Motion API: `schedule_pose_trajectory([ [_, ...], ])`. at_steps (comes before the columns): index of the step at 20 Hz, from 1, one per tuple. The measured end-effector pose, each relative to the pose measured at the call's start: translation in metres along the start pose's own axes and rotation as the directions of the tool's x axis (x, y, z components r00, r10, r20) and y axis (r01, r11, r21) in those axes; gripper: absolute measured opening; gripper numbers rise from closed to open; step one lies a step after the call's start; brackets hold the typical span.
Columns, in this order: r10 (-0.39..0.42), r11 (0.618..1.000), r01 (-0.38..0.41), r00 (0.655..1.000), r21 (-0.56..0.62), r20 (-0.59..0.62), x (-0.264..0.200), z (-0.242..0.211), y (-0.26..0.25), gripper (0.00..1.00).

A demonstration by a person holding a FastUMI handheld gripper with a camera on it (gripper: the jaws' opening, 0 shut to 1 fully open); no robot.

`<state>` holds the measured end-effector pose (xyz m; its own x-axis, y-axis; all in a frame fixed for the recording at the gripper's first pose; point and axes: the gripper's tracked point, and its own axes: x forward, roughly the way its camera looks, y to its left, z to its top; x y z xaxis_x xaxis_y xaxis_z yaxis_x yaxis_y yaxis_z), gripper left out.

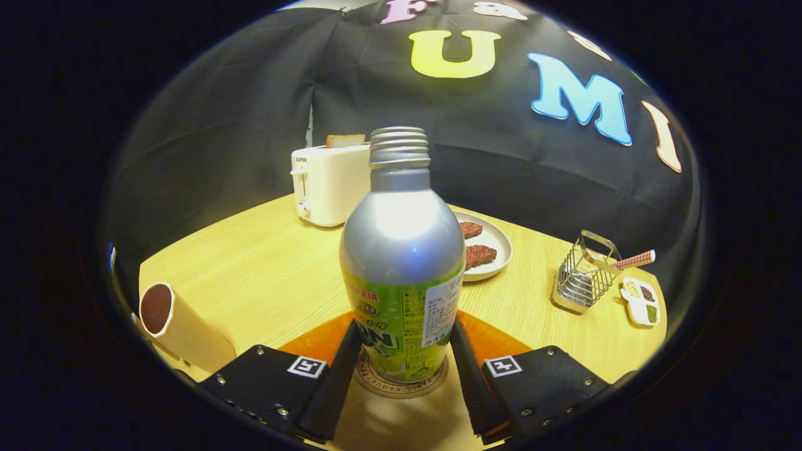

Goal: Take the bottle from table, then pour the juice into the cup, finally place the bottle on the coaster

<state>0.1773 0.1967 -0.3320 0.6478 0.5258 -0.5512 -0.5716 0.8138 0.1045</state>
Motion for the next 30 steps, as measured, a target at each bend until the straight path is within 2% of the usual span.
schedule_pose_trajectory([
  [4,-0.001,0.999,0.001,1.000,0.033,0.014,0.002,0.000,0.000,0.78],
  [12,-0.020,0.999,0.020,1.000,0.026,-0.008,-0.003,-0.009,0.001,0.82],
  [14,-0.033,0.999,0.033,0.999,0.028,-0.017,-0.001,-0.014,0.002,0.97],
  [15,-0.039,0.999,0.039,0.999,0.024,-0.021,-0.007,-0.013,0.003,0.99],
  [21,-0.101,0.995,0.101,0.995,0.022,0.006,-0.036,0.006,0.004,0.99],
  [30,-0.223,0.971,0.208,0.965,0.118,0.135,-0.124,0.061,0.020,0.99],
])
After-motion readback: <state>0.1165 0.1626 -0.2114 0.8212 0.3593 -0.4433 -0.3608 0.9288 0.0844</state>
